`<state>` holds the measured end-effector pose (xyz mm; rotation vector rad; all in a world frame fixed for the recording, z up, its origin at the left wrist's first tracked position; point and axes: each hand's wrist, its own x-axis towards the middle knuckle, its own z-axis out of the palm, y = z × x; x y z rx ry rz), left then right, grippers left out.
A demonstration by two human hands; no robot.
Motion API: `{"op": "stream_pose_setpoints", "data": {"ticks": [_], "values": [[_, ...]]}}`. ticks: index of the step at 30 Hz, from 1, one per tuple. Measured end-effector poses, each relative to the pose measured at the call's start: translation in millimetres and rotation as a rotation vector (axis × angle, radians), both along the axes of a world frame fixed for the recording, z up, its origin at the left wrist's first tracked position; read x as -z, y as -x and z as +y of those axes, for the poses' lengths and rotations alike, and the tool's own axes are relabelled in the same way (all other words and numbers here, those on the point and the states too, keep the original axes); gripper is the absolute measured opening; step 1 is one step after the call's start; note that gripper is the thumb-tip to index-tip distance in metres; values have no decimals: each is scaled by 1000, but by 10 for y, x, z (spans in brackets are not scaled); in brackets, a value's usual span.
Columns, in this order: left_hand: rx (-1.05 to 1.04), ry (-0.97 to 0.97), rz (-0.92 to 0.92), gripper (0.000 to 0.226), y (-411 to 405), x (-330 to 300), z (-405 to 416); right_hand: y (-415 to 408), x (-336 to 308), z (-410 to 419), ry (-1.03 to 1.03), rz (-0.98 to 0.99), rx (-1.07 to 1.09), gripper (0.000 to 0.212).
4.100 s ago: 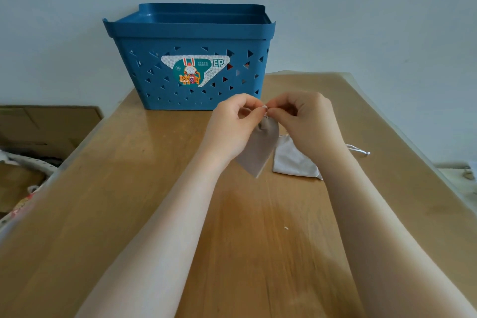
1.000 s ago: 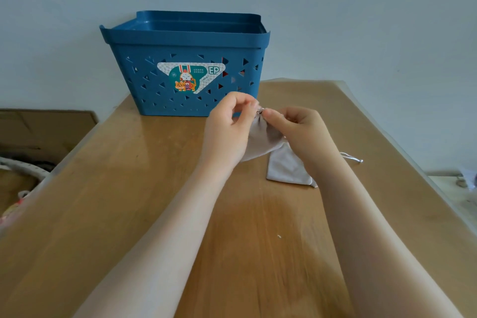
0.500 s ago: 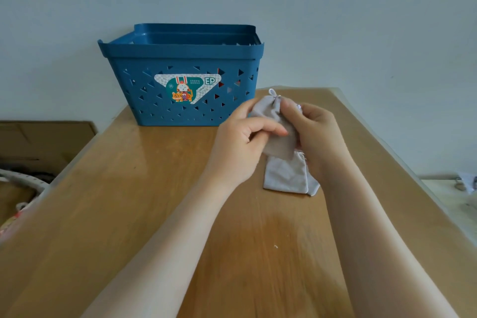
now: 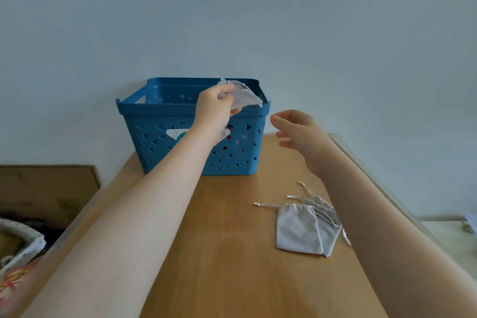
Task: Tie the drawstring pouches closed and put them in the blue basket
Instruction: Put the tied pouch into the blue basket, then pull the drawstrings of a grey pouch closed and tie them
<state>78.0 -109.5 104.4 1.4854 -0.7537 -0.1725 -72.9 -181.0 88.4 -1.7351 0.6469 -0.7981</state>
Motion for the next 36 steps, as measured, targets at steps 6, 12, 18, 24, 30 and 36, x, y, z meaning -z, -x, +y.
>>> {"op": "stream_pose_setpoints", "data": {"ticks": [6,12,18,24,30,36], "values": [[47,49,380,35,-345,-100,-274,-204,167,-164,-65,98,1,10],[-45,-18,80,31,-408,137,-170,-246,413,-227,-101,167,-23,7],[-7,54,-170,29,-73,553,134,-107,589,-303,85,290,-77,10],[202,-257,-35,28,302,1060,327,187,1082,-308,410,719,57,19],[290,-332,-47,27,713,1227,480,429,1415,-203,528,815,135,34],[285,-340,-88,26,1009,1155,736,537,1555,-5,580,835,215,46]]}}
